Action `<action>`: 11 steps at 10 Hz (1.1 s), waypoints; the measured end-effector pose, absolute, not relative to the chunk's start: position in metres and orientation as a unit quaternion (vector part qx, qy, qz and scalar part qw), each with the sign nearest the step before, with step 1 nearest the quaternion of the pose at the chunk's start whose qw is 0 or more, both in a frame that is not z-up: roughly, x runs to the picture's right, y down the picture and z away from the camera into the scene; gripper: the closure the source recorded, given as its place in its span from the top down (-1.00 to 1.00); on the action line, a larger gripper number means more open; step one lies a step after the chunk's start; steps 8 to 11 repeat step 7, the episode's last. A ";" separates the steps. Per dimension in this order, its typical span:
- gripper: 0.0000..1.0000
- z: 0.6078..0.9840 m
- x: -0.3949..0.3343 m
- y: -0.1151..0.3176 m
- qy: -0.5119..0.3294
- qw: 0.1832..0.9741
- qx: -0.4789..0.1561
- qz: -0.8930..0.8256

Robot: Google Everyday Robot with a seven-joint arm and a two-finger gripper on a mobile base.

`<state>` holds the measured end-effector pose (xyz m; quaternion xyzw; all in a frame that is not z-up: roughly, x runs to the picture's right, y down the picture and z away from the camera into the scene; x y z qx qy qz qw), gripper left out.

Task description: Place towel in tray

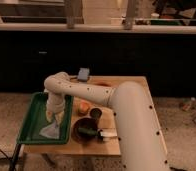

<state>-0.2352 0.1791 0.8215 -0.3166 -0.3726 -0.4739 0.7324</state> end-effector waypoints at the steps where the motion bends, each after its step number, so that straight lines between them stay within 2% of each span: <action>1: 0.60 0.823 -0.236 0.178 -0.374 0.732 -0.317 -0.474; 7: 0.60 0.804 -0.221 0.146 -0.367 0.754 -0.285 -0.465; 11: 0.60 0.804 -0.221 0.146 -0.367 0.754 -0.285 -0.465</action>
